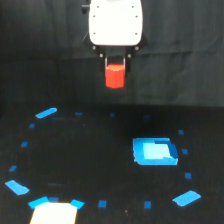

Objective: Pick up the red object from the table

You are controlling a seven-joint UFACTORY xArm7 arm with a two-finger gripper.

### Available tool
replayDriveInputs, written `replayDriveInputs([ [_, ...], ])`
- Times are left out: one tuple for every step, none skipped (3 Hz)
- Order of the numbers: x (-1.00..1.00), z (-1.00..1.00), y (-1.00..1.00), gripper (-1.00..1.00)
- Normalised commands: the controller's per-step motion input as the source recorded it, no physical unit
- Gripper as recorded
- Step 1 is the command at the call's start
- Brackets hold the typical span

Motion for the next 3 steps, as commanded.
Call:
replayDriveInputs([
  [0.44,-0.02,0.02,-1.0],
  [0.18,0.15,0.23,-1.0],
  [0.09,0.69,-0.14,-1.0],
])
